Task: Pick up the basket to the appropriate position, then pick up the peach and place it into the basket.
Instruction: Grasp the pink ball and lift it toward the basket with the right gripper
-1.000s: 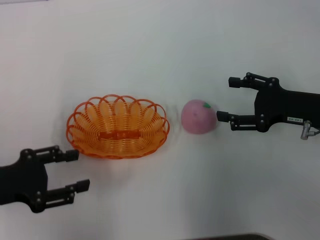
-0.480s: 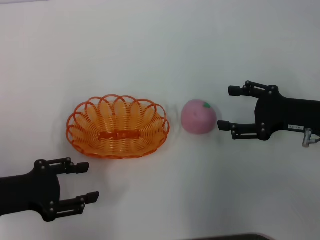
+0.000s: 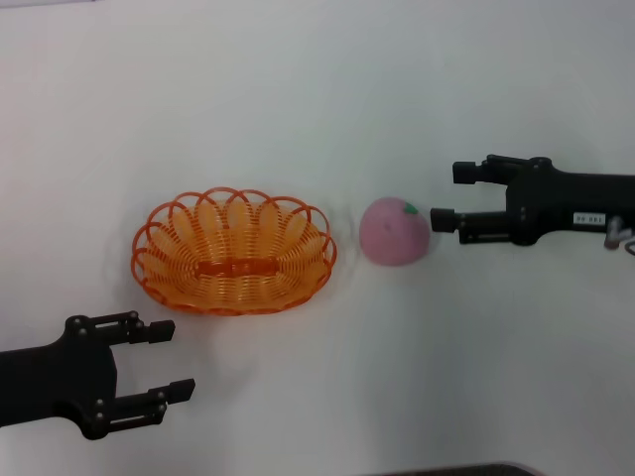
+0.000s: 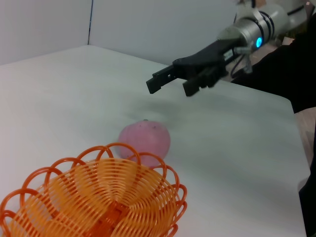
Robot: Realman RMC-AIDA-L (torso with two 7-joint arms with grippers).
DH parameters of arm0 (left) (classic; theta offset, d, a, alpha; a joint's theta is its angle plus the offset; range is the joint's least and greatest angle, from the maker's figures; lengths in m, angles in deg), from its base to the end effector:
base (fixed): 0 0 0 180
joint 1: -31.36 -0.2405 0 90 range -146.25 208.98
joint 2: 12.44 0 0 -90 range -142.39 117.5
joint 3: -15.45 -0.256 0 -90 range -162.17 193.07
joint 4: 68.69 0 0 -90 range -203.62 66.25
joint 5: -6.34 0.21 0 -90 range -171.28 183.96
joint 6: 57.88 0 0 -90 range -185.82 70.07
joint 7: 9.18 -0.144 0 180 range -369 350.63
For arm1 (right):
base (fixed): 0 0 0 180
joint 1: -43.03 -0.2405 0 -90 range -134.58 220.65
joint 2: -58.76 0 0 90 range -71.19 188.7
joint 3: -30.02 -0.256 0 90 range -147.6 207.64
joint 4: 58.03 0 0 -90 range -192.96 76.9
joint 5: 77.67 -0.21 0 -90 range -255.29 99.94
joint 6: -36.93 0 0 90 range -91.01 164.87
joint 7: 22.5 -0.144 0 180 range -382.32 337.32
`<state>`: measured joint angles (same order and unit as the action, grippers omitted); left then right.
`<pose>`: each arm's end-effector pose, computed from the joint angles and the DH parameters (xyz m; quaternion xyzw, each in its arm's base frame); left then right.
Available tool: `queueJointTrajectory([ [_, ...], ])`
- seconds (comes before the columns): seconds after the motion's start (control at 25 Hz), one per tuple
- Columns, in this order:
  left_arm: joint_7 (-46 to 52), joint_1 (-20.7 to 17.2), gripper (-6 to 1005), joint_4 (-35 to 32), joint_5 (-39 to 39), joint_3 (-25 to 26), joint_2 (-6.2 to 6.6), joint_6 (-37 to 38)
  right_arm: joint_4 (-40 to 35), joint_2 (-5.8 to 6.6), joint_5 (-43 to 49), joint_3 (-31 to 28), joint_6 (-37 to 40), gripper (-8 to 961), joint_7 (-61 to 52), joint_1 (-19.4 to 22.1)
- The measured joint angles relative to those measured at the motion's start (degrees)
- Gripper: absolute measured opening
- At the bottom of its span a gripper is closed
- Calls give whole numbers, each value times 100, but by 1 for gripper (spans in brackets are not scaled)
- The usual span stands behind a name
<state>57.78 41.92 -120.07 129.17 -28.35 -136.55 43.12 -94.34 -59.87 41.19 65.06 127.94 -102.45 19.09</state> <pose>-0.3145 0.2126 -0.0120 -0.9666 -0.1703 -0.1754 0.0769 0.3073 0.2914 0.0025 -0.9188 0.2916 0.2296 0.1345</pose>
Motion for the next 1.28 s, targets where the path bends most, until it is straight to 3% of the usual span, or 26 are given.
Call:
queueJointTrajectory([
  [0.24,13,-1,674,-9,-5,4,0,43,-510,94,515,41,95,928,-2005,-341],
  [0.44,16,-5,674,-13,-13,26,-4,51,-1073,118,1004,56,163,928,-3029,-602],
  [0.84,26,8,674,-30,-4,67,7,115,-1873,-21,2135,640,477,936,-3506,-1201],
  [1.08,27,13,674,-36,24,64,9,115,-1975,-92,2773,874,395,936,-3860,-1611],
  [1.28,27,15,674,-59,25,64,9,114,-1989,-141,2868,1447,338,934,-3942,-1746],
])
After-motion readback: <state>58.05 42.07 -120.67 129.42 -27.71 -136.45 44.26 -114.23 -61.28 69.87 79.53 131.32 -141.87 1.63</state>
